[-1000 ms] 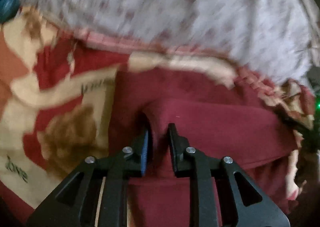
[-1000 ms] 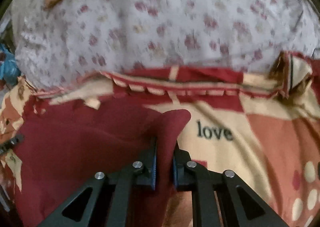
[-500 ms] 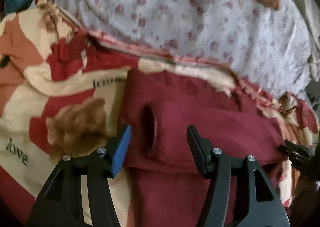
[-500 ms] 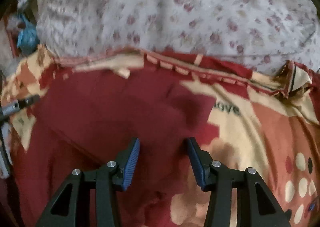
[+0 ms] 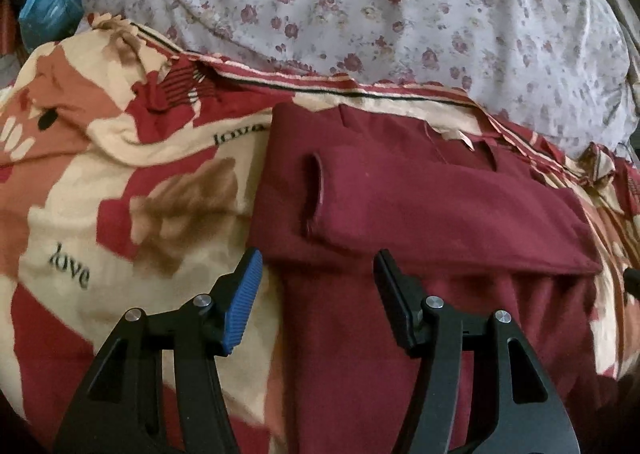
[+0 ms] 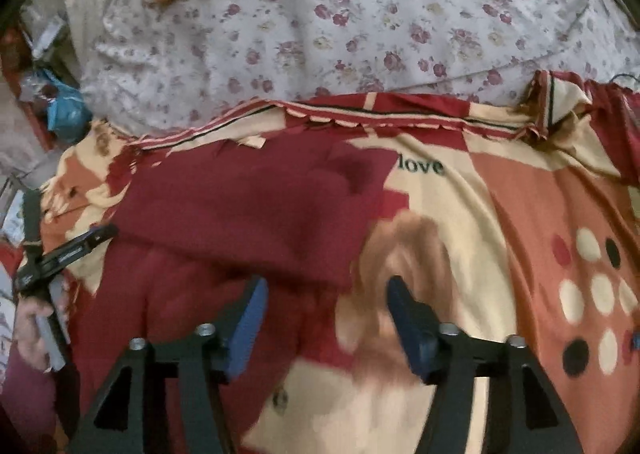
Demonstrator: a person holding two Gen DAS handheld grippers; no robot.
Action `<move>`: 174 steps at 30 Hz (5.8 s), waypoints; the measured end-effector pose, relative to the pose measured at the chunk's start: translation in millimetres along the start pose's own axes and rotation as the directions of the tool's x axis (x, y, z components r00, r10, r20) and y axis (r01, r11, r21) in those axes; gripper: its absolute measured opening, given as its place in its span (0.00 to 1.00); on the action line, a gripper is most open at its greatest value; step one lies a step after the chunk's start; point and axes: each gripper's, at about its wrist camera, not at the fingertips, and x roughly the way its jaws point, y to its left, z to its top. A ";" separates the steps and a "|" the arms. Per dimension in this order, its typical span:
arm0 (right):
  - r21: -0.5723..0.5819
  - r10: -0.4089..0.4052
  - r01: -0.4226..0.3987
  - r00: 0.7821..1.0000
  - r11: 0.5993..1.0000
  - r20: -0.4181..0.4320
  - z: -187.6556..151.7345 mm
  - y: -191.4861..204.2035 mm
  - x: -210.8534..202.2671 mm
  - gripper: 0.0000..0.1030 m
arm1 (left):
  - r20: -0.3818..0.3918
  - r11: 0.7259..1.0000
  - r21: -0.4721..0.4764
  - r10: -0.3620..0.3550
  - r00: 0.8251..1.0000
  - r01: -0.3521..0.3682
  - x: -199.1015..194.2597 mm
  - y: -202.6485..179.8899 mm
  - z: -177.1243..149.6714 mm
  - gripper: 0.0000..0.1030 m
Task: Fold small clothes
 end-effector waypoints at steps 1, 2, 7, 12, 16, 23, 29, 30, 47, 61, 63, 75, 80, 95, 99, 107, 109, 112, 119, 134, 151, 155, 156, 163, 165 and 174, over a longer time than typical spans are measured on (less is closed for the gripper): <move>-0.002 0.008 -0.008 1.000 1.000 -0.001 -5.4 0.9 -4.4 0.64 | -0.001 1.000 0.002 -0.001 1.000 0.001 -3.9 -1.5 -4.0 0.56; -0.001 0.019 -0.019 1.000 1.000 -0.006 -12.2 0.6 -8.2 0.64 | 0.000 1.000 0.008 -0.001 1.000 0.001 -8.4 -3.0 -8.8 0.56; -0.016 0.070 -0.070 0.997 0.997 -0.036 -38.9 9.0 -2.7 0.64 | 0.005 1.000 0.030 0.000 1.000 0.000 -26.4 -10.0 -30.9 0.56; 0.011 0.132 -0.132 0.991 0.991 -0.027 -45.3 19.6 14.8 0.64 | -0.018 1.000 0.021 -0.023 1.000 0.024 -40.3 -8.7 -52.8 0.56; 0.027 0.128 -0.127 0.991 0.992 -0.037 -44.1 27.6 36.3 0.64 | -0.050 0.999 0.007 -0.042 0.998 0.043 -44.8 -6.5 -74.6 0.56; -0.025 0.052 -0.052 0.999 0.998 -0.009 -39.2 33.2 46.9 0.07 | -0.083 0.997 -0.040 -0.073 0.994 0.070 -56.4 4.0 -98.8 0.56; -0.069 -0.106 0.109 0.993 0.992 0.046 -44.0 11.6 20.7 0.00 | -0.097 0.990 -0.073 -0.130 0.987 0.123 -72.3 11.1 -115.2 0.56; -0.041 -0.101 0.102 0.994 0.994 0.030 -44.4 3.0 22.0 0.00 | -0.107 0.987 -0.083 -0.145 0.984 0.136 -72.1 11.1 -118.2 0.56; -0.234 0.251 -0.277 0.958 0.932 -0.137 -129.2 29.0 -57.3 0.66 | -0.256 0.973 -0.088 -0.228 0.939 0.212 -84.3 -2.3 -170.5 0.56; -0.401 0.360 -0.454 0.886 0.795 -0.291 -167.7 72.0 -38.1 0.65 | -0.322 0.977 -0.071 -0.214 0.922 0.202 -72.3 -14.3 -191.2 0.75; -0.384 0.340 -0.438 0.892 0.813 -0.298 -167.9 69.1 -31.7 0.65 | -0.330 0.980 -0.059 -0.197 0.923 0.188 -71.1 -16.5 -192.9 0.75; -0.270 0.347 -0.415 0.900 0.869 -0.264 -168.7 65.6 -27.0 0.15 | -0.360 0.977 -0.079 -0.214 0.908 0.199 -76.6 -10.1 -193.5 0.26; -0.283 0.416 -0.486 0.867 0.827 -0.274 -171.5 81.0 -55.0 0.12 | -0.222 0.964 -0.055 -0.267 0.938 0.261 -116.8 -2.7 -183.8 0.06; -0.155 0.414 -0.488 0.840 0.859 -0.351 -190.2 68.6 -26.4 0.34 | -0.182 0.968 -0.106 -0.245 0.952 0.229 -123.6 31.9 -184.4 0.05; -0.165 0.435 -0.521 0.818 0.838 -0.376 -197.0 79.1 -16.5 0.34 | -0.169 0.958 -0.124 -0.276 0.946 0.258 -123.4 35.6 -179.2 0.05; -0.118 0.611 -0.638 0.766 0.761 -0.198 -136.3 64.0 -58.8 0.10 | -0.002 0.937 -0.133 -0.327 0.945 0.324 -149.3 49.9 -111.8 0.05; -0.119 0.631 -0.641 0.767 0.758 -0.117 -112.7 55.3 -69.4 0.10 | 0.049 0.928 -0.137 -0.343 0.938 0.346 -148.6 50.3 -83.7 0.05; -0.136 0.615 -0.609 0.789 0.782 0.001 -75.6 46.7 -77.2 0.08 | 0.104 0.928 -0.120 -0.342 0.934 0.353 -141.2 46.2 -49.3 0.05; -0.085 0.538 -0.531 0.828 0.843 0.159 3.8 26.1 -55.4 0.08 | 0.140 0.924 -0.128 -0.344 0.928 0.362 -91.8 29.3 32.8 0.05; 0.213 0.340 -0.355 0.935 0.910 0.103 100.1 -49.5 83.7 0.18 | 0.007 0.916 -0.239 -0.330 0.944 0.322 52.5 27.1 111.2 0.14; -0.117 0.142 -0.134 0.988 0.984 0.065 96.3 14.5 85.5 0.36 | 0.069 0.904 -0.213 -0.364 0.929 0.371 29.0 39.0 117.0 0.80; -0.093 -0.072 0.065 0.995 0.994 -0.065 112.1 6.3 147.2 0.36 | -0.026 0.943 -0.197 -0.278 0.960 0.268 52.0 30.6 105.8 0.80; -0.062 -0.056 0.052 0.996 0.997 -0.062 113.9 2.7 148.8 0.36 | -0.041 0.945 -0.194 -0.277 0.960 0.264 55.7 30.3 103.7 0.80; -0.019 -0.051 0.054 0.991 0.998 0.120 121.5 -12.3 102.1 0.77 | -0.088 0.952 -0.137 -0.286 0.954 0.273 73.3 20.4 112.9 0.80; -0.029 -0.089 0.092 0.992 0.995 0.090 126.7 -17.5 114.7 0.83 | -0.120 0.959 -0.113 -0.272 0.955 0.259 82.9 10.9 112.4 0.80; -0.162 -0.137 0.159 0.980 0.974 0.142 143.7 6.8 129.7 0.08 | -0.060 0.986 -0.105 -0.136 0.989 0.129 93.2 17.9 113.4 0.57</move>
